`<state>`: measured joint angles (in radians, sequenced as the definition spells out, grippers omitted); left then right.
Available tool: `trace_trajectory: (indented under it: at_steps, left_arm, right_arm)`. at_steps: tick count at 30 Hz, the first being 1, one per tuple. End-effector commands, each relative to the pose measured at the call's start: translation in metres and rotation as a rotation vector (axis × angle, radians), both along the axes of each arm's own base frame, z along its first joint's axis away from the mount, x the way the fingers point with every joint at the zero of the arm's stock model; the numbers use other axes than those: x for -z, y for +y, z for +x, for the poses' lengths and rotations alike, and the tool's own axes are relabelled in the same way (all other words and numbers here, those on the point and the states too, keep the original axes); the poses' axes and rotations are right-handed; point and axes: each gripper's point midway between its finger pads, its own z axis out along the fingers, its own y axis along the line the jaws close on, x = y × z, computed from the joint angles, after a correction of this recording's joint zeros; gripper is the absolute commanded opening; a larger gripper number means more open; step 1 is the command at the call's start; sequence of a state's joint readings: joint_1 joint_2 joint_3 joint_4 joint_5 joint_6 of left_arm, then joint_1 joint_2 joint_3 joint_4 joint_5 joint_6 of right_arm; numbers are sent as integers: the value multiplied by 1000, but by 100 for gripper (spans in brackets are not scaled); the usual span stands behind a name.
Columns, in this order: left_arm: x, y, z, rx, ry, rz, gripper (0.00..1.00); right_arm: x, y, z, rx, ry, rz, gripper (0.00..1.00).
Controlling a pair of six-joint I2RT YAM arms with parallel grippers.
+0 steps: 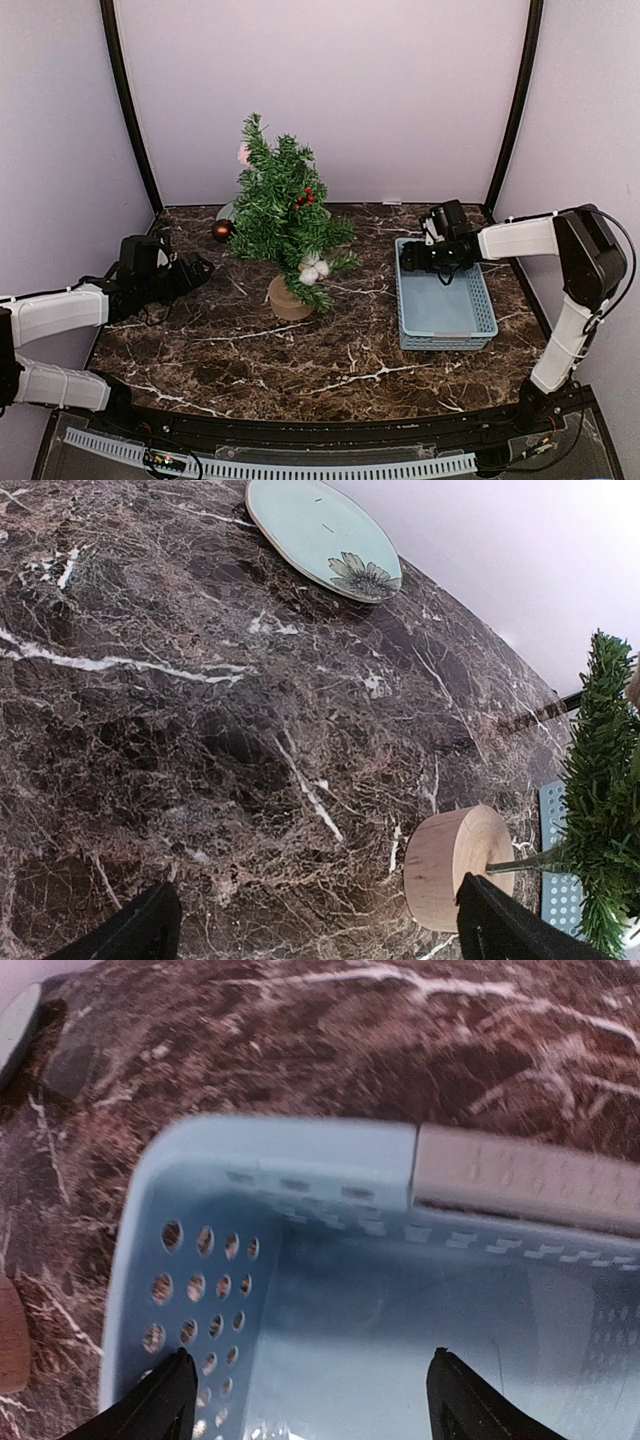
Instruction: Decorate the small christmas tree
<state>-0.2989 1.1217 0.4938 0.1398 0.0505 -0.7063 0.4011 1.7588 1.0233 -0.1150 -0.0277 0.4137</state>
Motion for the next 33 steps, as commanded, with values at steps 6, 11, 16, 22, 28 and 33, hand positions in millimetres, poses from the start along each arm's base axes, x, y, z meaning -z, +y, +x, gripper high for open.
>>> trace_trajectory:
  at_steps: [6, 11, 16, 22, 28, 33]
  left_arm:
    - [-13, -5, 22, 72, 28, 49, 99]
    - [-10, -7, 40, 127, 118, 117, 99]
    - [-26, -8, 54, 147, 78, 155, 99]
    - [-32, -1, 51, 128, 70, 188, 99]
    - [-16, 15, 47, 28, 130, 201, 99]
    - [-6, 24, 49, -30, 187, 225, 99]
  right_arm:
    - [-63, 20, 8, -114, -171, 48, 85]
    - [-112, 17, -2, -125, -293, 89, 92]
    - [-139, 17, -8, -145, -347, 113, 97]
    - [-140, 19, -12, -151, -358, 155, 98]
    - [-136, 17, -13, -132, -361, 180, 99]
    - [-133, 13, -14, -124, -359, 176, 99]
